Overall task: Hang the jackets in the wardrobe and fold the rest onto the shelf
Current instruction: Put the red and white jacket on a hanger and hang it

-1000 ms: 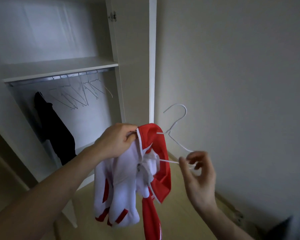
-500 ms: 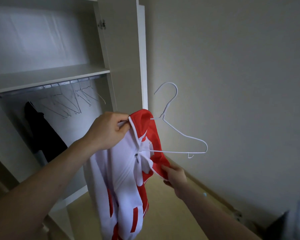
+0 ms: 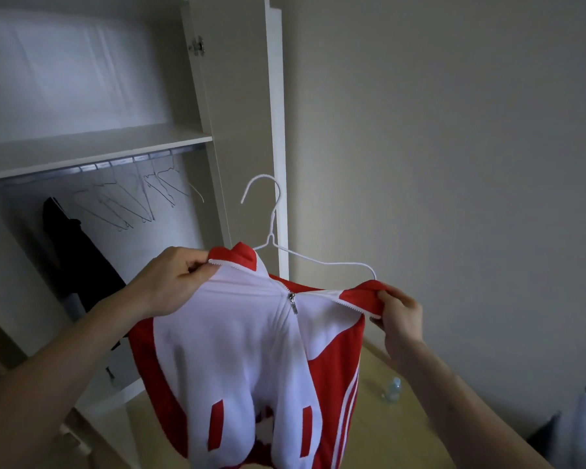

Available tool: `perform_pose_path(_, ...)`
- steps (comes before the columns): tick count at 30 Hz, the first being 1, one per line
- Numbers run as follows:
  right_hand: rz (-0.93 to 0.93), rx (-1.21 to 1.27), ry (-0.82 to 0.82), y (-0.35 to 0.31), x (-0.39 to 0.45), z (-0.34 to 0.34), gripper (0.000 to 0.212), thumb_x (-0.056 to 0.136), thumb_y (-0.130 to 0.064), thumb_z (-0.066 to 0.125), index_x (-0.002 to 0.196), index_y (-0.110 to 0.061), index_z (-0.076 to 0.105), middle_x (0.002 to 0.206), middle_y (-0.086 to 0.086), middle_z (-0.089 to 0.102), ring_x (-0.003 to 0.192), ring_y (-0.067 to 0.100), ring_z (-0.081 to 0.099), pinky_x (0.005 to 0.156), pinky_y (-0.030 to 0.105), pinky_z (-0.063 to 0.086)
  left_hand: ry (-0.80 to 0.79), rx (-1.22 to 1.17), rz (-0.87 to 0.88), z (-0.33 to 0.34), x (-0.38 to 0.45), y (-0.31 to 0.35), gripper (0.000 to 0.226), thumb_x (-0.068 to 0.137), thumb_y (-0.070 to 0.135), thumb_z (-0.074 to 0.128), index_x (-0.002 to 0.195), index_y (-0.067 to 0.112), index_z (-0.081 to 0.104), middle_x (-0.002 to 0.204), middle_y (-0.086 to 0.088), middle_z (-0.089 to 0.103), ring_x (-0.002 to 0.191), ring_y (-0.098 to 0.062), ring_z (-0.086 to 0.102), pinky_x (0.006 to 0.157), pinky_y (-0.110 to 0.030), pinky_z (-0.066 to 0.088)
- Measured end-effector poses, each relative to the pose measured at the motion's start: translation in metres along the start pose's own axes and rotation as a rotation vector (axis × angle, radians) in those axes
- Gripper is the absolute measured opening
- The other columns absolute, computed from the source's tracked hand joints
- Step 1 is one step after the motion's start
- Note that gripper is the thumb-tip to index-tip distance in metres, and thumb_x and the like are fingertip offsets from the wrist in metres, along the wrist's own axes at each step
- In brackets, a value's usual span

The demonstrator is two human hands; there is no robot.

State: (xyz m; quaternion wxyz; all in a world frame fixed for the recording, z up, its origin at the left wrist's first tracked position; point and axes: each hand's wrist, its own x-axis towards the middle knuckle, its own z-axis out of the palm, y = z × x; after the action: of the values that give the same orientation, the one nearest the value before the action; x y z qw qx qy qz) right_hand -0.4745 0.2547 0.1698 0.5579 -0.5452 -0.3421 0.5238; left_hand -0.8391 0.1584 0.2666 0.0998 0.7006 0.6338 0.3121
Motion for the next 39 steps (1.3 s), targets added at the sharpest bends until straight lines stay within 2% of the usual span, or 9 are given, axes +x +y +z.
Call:
perform_pose_path(3,0.108,0.043,0.038,-0.003,0.005,-0.001,0.028,0.099,-0.002,0.056,0.082,-0.015,0.074,0.06,-0.003,0.071,0.054,0.012,0.064,0.044,0.022,0.052,0.026,0.007,0.038,0.003,-0.001,0.001,0.041,0.091,0.043,0.05,0.061,0.019,0.037,0.052,0.011,0.031,0.052,-0.007,0.029,0.056,-0.031,0.027)
perform_pose_path(5,0.194,0.075,0.06,-0.001,0.009,-0.001,0.023,0.099,-0.001,0.059,0.078,-0.008,0.067,0.051,0.001,0.059,0.046,0.014,0.051,0.04,0.02,0.048,0.043,0.009,0.057,0.004,-0.001,0.003,0.04,0.091,0.038,0.051,0.059,0.02,0.035,0.051,0.011,0.029,0.051,-0.007,0.028,0.054,-0.031,0.025)
perform_pose_path(8,0.294,0.133,0.099,0.001,0.014,0.0,0.023,0.098,0.003,0.06,0.076,-0.005,0.057,0.059,0.005,0.045,0.05,0.017,0.039,0.038,0.017,0.043,0.08,0.003,0.082,0.005,0.002,0.007,0.043,0.09,0.036,0.051,0.057,0.017,0.032,0.052,0.011,0.029,0.051,-0.008,0.028,0.052,-0.033,0.025)
perform_pose_path(14,0.376,0.181,0.091,0.001,0.016,0.002,0.021,0.099,0.003,0.059,0.08,-0.006,0.057,0.066,0.007,0.048,0.056,0.014,0.043,0.038,0.015,0.045,0.149,-0.016,0.134,0.007,0.009,0.011,0.043,0.088,0.041,0.047,0.057,0.017,0.029,0.054,0.011,0.025,0.052,-0.009,0.024,0.053,-0.041,0.026)
perform_pose_path(26,0.427,0.174,0.06,0.008,0.02,0.015,0.027,0.098,0.008,0.045,0.078,-0.006,0.056,0.058,0.006,0.05,0.031,0.006,0.043,0.035,0.015,0.041,0.243,-0.09,0.186,0.005,0.001,0.01,0.047,0.091,0.04,0.047,0.058,0.011,0.032,0.056,0.01,0.026,0.053,-0.006,0.025,0.051,-0.039,0.024)
perform_pose_path(29,0.429,0.187,0.061,0.008,0.022,0.014,0.025,0.1,0.006,0.049,0.079,-0.006,0.058,0.055,0.004,0.051,0.031,0.005,0.043,0.035,0.015,0.042,0.222,-0.073,0.159,0.007,-0.002,0.004,0.04,0.088,0.04,0.047,0.059,0.021,0.027,0.054,0.01,0.025,0.052,-0.006,0.023,0.051,-0.039,0.024)
perform_pose_path(31,0.418,0.215,0.077,0.003,0.024,0.013,0.025,0.099,0.008,0.049,0.078,-0.004,0.058,0.052,0.004,0.051,0.031,0.005,0.043,0.035,0.015,0.042,0.186,-0.046,0.156,0.009,-0.003,-0.001,0.04,0.088,0.04,0.046,0.059,0.018,0.029,0.052,0.008,0.026,0.051,-0.006,0.024,0.051,-0.038,0.025)
perform_pose_path(35,0.365,0.277,0.128,-0.012,0.025,0.017,0.026,0.096,0.011,0.044,0.077,-0.003,0.057,0.061,0.007,0.05,0.041,0.01,0.044,0.037,0.015,0.043,0.12,-0.006,0.148,0.012,-0.003,-0.007,0.04,0.086,0.043,0.044,0.059,0.018,0.03,0.048,0.006,0.025,0.048,-0.007,0.024,0.05,-0.038,0.022)
perform_pose_path(39,0.274,0.351,0.155,-0.023,0.022,0.023,0.024,0.097,0.006,0.056,0.075,-0.005,0.057,0.059,0.005,0.05,0.048,0.012,0.04,0.038,0.015,0.04,0.078,0.052,0.111,0.011,0.002,-0.014,0.045,0.085,0.046,0.041,0.054,0.018,0.026,0.048,0.003,0.024,0.048,-0.01,0.024,0.051,-0.035,0.022)
